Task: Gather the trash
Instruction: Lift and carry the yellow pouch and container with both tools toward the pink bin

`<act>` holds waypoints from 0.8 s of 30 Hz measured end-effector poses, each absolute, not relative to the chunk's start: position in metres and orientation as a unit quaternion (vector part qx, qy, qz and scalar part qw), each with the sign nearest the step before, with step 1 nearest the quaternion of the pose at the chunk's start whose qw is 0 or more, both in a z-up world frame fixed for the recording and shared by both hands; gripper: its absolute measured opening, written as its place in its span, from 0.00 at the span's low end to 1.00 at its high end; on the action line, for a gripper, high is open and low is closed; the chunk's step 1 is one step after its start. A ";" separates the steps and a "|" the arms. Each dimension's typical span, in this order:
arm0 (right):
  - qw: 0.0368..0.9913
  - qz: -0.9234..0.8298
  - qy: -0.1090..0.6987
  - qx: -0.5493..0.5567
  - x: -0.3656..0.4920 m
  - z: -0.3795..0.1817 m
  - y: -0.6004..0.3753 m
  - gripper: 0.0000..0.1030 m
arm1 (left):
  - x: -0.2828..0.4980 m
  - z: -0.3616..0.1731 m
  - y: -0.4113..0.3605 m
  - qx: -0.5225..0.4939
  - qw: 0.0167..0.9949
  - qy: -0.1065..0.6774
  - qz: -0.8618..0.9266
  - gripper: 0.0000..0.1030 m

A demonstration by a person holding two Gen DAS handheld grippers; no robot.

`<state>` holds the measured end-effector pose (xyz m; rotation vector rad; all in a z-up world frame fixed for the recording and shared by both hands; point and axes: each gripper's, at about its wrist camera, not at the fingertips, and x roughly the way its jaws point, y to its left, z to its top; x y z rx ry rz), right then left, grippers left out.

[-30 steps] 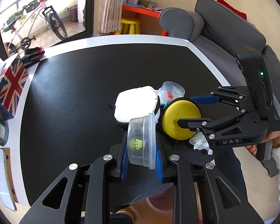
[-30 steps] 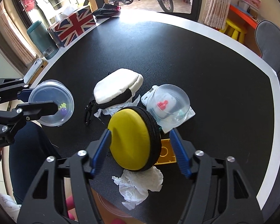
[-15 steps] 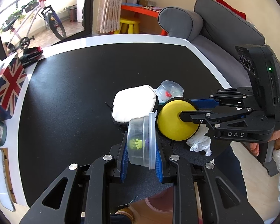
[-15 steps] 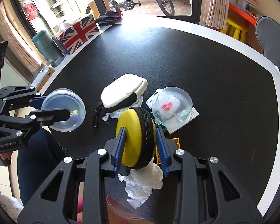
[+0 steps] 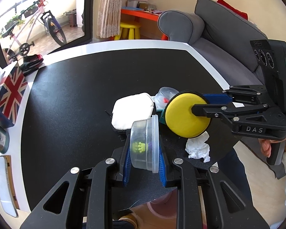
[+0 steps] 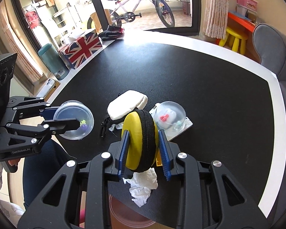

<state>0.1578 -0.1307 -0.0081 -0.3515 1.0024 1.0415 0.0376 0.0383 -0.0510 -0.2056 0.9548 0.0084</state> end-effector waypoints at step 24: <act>0.765 0.466 0.421 -0.144 0.096 0.023 -0.207 0.30 | -0.004 -0.035 0.002 -0.080 0.893 0.443 -0.018 0.23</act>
